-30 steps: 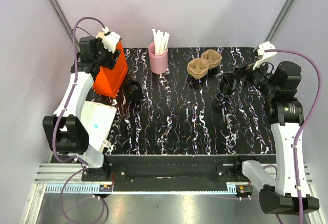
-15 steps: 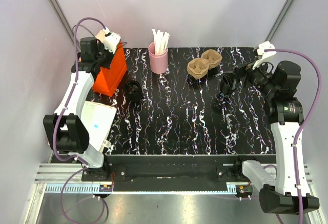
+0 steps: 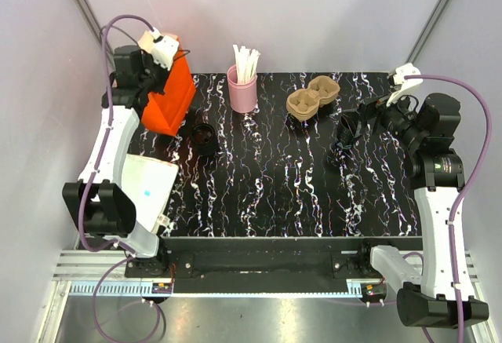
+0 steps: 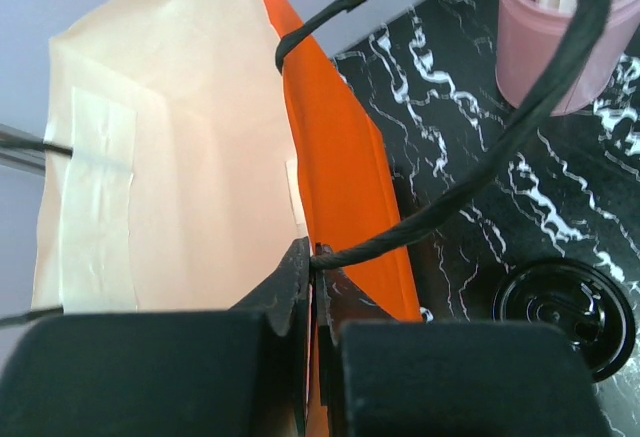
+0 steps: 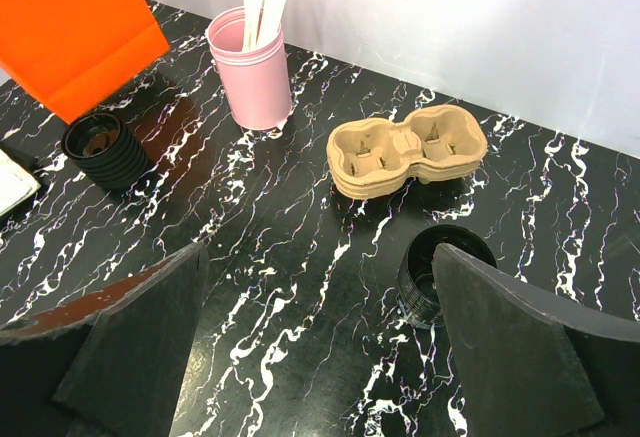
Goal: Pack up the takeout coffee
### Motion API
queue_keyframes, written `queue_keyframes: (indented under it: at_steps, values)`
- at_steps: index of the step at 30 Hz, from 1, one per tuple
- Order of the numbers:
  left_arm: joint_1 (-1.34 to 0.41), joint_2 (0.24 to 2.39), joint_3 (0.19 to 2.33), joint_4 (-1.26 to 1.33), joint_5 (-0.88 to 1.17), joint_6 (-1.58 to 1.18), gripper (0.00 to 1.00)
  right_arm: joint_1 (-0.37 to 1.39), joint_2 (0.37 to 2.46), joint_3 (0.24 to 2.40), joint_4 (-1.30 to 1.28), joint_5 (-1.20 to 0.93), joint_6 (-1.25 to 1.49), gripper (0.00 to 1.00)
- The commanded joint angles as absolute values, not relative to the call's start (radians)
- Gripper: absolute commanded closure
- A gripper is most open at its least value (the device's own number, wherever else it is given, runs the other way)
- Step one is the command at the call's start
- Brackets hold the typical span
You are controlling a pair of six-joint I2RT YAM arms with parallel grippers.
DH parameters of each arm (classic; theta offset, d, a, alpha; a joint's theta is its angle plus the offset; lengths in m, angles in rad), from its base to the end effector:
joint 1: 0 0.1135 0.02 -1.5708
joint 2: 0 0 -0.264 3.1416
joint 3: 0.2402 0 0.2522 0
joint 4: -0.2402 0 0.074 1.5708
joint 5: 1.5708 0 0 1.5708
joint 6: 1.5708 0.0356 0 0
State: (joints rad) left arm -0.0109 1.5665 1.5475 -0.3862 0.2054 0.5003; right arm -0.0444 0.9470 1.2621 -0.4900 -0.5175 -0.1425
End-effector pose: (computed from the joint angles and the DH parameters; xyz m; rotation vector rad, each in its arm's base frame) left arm 0.3649 -0.0112 0.3899 0.6258 1.8668 0.1173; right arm 0.1840 0.0095 0.4425 -0.4580 1.6711 0.3134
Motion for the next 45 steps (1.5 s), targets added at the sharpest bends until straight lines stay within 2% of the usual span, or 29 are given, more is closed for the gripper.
queue_keyframes:
  at_steps: [1,9,14,21,27,31,45]
  values:
    - [-0.005,1.441,1.658,-0.386,0.251,0.471,1.00,-0.040,0.940,1.266,-0.449,-0.525,-0.155,0.00]
    - [-0.058,1.289,1.654,-0.454,0.322,0.443,1.00,-0.040,0.951,1.282,-0.443,-0.508,-0.152,0.00]
    - [-0.219,1.171,1.602,-0.508,0.307,0.439,0.99,-0.040,1.008,1.345,-0.439,-0.474,-0.173,0.00]
    - [-0.399,1.121,1.591,-0.567,0.305,0.336,0.97,-0.040,1.153,1.476,-0.443,-0.379,-0.250,0.00]
    - [-0.558,1.153,1.560,-0.589,0.238,0.295,0.97,-0.040,1.374,1.641,-0.449,-0.336,-0.247,0.00]
    - [-0.662,1.189,1.500,-0.575,0.175,0.273,0.98,-0.040,1.585,1.829,-0.485,-0.318,-0.250,0.00]
    - [-0.798,1.293,1.401,-0.520,0.087,0.170,0.99,-0.035,2.147,2.446,-0.689,-0.482,-0.333,0.00]
